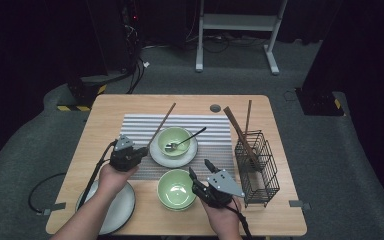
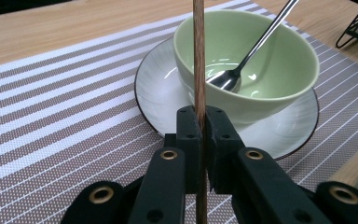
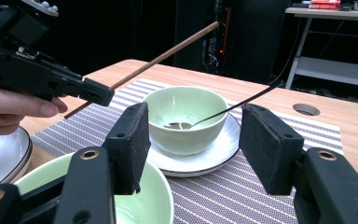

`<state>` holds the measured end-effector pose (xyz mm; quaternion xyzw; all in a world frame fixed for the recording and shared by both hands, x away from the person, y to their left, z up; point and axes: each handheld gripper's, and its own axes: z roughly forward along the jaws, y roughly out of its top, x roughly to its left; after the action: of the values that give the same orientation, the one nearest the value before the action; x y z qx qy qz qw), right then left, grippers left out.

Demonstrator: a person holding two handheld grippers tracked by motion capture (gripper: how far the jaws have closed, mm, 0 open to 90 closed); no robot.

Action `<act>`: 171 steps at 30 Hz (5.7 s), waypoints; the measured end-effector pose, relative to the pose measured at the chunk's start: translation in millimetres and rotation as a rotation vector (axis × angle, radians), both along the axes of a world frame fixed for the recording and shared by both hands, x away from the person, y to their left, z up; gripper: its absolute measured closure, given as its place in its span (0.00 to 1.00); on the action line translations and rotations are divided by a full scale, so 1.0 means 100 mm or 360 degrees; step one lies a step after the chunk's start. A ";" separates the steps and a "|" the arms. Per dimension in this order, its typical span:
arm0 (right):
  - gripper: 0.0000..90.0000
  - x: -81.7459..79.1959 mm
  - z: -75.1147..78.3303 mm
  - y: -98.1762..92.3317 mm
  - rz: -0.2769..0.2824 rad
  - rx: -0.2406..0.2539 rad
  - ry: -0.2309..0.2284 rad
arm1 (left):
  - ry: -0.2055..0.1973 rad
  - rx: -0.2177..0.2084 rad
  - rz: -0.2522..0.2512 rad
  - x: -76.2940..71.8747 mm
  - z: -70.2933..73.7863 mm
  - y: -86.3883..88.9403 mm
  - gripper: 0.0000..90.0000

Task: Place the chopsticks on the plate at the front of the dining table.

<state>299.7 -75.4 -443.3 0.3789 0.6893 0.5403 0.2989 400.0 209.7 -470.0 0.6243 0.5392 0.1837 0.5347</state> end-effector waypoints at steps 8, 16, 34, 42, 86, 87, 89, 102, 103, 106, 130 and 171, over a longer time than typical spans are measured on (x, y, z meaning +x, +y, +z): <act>0.47 0.01 0.00 -0.01 -0.0001 0.0019 0.0016 | 0.0058 0.0035 0.0023 0.08 -0.07 0.03 0.94; 0.48 0.01 0.00 -0.02 -0.0001 0.0018 0.0018 | 0.0110 0.0068 0.0030 0.12 -0.15 0.02 0.94; 0.48 0.01 0.00 -0.02 -0.0001 0.0026 0.0021 | 0.0168 0.0111 0.0041 0.15 -0.21 -0.01 0.94; 0.48 0.02 -0.01 -0.02 -0.0002 0.0029 0.0030 | 0.0173 0.0136 0.0037 0.14 -0.21 -0.01 0.94; 0.47 0.04 -0.02 -0.05 -0.0013 0.0050 0.0059 | 0.0315 0.0194 0.0005 0.17 -0.33 -0.06 0.92; 0.47 0.05 -0.02 -0.05 -0.0015 0.0051 0.0061 | 0.0313 0.0190 0.0005 0.17 -0.33 -0.06 0.92; 0.47 0.05 -0.03 -0.05 -0.0015 0.0058 0.0066 | 0.0310 0.0191 0.0003 0.17 -0.32 -0.06 0.92; 0.47 0.06 -0.03 -0.06 -0.0016 0.0062 0.0075 | 0.0299 0.0185 -0.0046 0.14 -0.32 -0.08 0.89; 0.47 0.06 -0.03 -0.06 -0.0016 0.0062 0.0075 | 0.0300 0.0184 -0.0052 0.13 -0.32 -0.08 0.89; 0.47 0.06 -0.03 -0.06 -0.0017 0.0064 0.0078 | 0.0300 0.0171 -0.0056 0.13 -0.32 -0.08 0.87; 0.48 0.06 -0.04 -0.05 -0.0016 0.0069 0.0089 | 0.0291 0.0188 -0.0098 0.03 -0.28 -0.05 0.89; 0.45 0.09 0.07 -0.08 -0.0077 0.0046 0.0067 | -0.0086 -0.0018 -0.0037 -0.73 0.03 0.31 0.54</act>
<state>308.3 -83.7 -436.2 0.4112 0.6782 0.5347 0.2917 326.6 240.7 -467.4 0.6223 0.5182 0.1912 0.5547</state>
